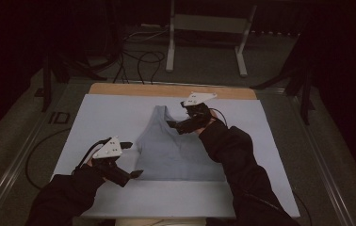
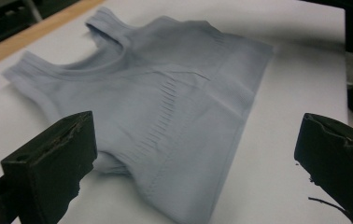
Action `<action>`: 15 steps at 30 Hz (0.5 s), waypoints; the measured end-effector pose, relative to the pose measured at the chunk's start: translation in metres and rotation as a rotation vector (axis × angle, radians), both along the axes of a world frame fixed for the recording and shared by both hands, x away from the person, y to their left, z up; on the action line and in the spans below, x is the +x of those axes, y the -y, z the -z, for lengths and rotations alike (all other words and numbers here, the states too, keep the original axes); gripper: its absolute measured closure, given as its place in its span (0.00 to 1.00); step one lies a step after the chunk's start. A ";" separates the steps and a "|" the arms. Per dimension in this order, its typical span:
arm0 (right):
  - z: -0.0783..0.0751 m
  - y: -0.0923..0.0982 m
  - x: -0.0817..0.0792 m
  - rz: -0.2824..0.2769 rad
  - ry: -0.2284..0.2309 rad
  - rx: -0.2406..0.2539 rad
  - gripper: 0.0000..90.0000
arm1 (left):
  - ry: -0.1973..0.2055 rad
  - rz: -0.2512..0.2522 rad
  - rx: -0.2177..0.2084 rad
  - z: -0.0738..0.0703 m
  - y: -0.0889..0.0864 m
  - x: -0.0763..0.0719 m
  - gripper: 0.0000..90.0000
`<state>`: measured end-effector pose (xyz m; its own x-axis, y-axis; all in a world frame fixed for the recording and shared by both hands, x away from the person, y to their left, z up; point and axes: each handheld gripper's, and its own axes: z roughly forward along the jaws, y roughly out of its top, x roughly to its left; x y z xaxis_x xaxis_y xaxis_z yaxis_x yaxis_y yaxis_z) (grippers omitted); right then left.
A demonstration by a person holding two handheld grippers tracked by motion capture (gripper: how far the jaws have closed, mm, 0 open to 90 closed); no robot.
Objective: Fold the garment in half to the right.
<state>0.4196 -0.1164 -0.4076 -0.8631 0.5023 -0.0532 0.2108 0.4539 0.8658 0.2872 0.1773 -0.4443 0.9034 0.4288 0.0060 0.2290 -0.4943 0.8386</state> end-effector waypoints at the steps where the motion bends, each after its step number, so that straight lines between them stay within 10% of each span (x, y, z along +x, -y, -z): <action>1: 0.002 -0.003 0.002 0.000 -0.008 -0.001 0.09 | -0.007 0.006 0.006 0.001 0.002 0.000 0.00; 15: 0.028 -0.041 0.037 -0.012 -0.068 -0.016 0.09 | -0.094 0.031 0.141 0.029 0.022 0.002 0.00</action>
